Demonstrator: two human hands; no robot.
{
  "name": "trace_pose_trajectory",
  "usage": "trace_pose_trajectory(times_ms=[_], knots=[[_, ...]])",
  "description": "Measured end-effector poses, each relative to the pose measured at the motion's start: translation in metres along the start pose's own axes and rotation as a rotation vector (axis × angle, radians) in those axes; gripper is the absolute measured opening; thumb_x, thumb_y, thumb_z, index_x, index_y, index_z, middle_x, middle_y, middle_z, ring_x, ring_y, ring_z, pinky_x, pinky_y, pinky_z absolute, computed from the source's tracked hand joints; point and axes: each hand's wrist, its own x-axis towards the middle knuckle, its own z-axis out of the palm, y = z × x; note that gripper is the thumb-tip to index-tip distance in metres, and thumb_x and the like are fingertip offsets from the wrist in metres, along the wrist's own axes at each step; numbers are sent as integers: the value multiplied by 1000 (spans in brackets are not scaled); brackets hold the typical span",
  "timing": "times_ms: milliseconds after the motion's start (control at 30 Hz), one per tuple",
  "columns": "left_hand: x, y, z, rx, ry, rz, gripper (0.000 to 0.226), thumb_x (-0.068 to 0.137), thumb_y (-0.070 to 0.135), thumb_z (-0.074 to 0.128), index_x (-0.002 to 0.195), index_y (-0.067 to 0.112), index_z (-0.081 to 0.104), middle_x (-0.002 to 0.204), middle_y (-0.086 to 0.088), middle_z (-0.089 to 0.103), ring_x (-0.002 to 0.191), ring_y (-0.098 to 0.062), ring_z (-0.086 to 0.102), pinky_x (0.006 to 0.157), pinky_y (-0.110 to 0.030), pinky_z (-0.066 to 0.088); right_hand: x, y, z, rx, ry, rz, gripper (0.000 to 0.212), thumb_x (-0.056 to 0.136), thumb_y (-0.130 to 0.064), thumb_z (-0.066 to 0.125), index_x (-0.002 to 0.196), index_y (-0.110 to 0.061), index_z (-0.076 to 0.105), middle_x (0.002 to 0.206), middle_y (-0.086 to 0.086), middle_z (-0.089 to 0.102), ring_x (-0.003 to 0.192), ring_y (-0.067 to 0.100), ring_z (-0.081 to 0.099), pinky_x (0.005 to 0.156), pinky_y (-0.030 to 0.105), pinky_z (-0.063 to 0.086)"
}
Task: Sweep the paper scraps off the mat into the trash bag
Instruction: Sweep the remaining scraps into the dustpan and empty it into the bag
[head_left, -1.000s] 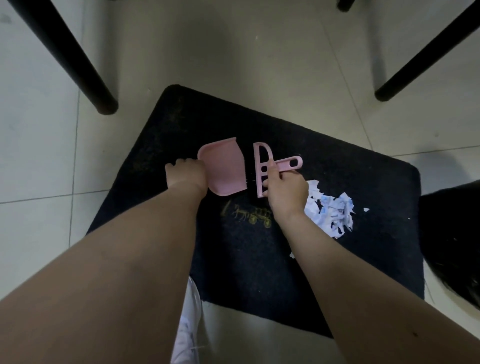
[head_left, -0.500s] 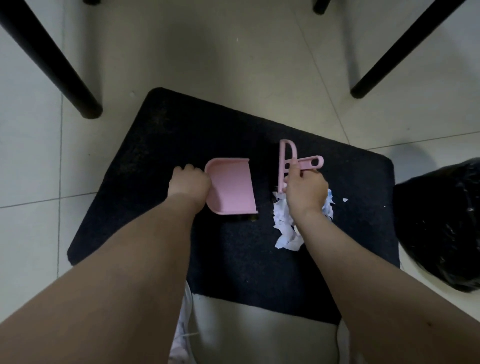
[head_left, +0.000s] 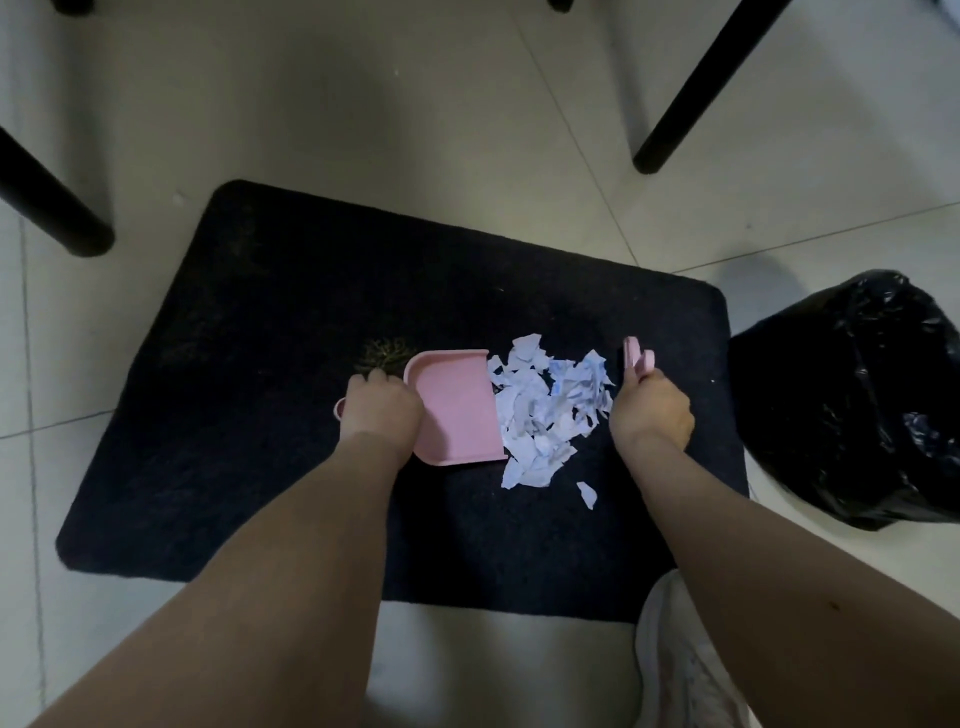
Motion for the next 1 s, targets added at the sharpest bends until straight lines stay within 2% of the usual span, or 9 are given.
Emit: trace_pose_trajectory(times_ms=[100, 233, 400, 600, 667, 767, 900, 1000], knots=[[-1, 4, 2, -4, -3, -7, 36, 92, 5, 42, 126, 5, 52, 124, -12, 57, 115, -29, 51, 95, -38, 40, 2, -3, 14, -26, -98, -25, 38, 101, -36, 35, 109, -9, 61, 102, 14, 66, 93, 31, 62, 68, 31, 38], [-2, 9, 5, -19, -13, -18, 36, 92, 6, 41, 126, 4, 52, 123, -12, 58, 113, -29, 52, 94, -38, 40, -15, -20, 30, -29, -135, -96, 35, 101, -35, 37, 106, -12, 63, 83, 6, 63, 76, 24, 64, 62, 32, 49], [-2, 9, 3, -20, -12, -21, 38, 92, 5, 39, 129, 3, 50, 125, -14, 57, 115, -31, 51, 95, -39, 39, -41, -42, 44, 6, -192, -218, 35, 101, -35, 35, 111, -15, 62, 98, 11, 69, 91, 31, 64, 71, 33, 45], [-2, 9, 4, -58, -18, -38, 37, 92, 9, 42, 128, 4, 51, 125, -13, 57, 115, -29, 51, 95, -38, 39, -65, -59, 50, -17, -244, -320, 34, 100, -33, 35, 114, -14, 60, 103, 12, 67, 98, 33, 61, 78, 36, 46], [-3, 8, 4, -82, -20, -48, 37, 92, 12, 43, 127, 5, 51, 125, -12, 57, 116, -29, 51, 95, -38, 39, -70, -62, 48, -32, -254, -354, 36, 101, -35, 32, 113, -14, 59, 104, 11, 67, 99, 32, 60, 76, 35, 42], [-5, 7, 4, -106, -21, -67, 36, 93, 13, 44, 127, 6, 51, 125, -11, 57, 117, -29, 51, 95, -39, 40, -73, -64, 44, -13, -255, -391, 37, 101, -36, 31, 112, -15, 59, 101, 9, 66, 96, 30, 61, 72, 33, 40], [-10, 3, 3, -112, -19, -83, 36, 93, 12, 44, 127, 7, 51, 125, -10, 57, 117, -28, 51, 94, -38, 41, -70, -65, 31, 39, -215, -394, 35, 100, -36, 32, 101, -16, 60, 89, 8, 65, 88, 29, 61, 67, 30, 35], [-14, 2, -2, -124, -8, -96, 36, 93, 12, 44, 127, 7, 52, 125, -9, 57, 117, -27, 51, 94, -37, 40, -63, -66, 18, 100, -180, -367, 42, 100, -39, 30, 96, -15, 64, 83, 8, 64, 84, 30, 61, 67, 30, 39]])
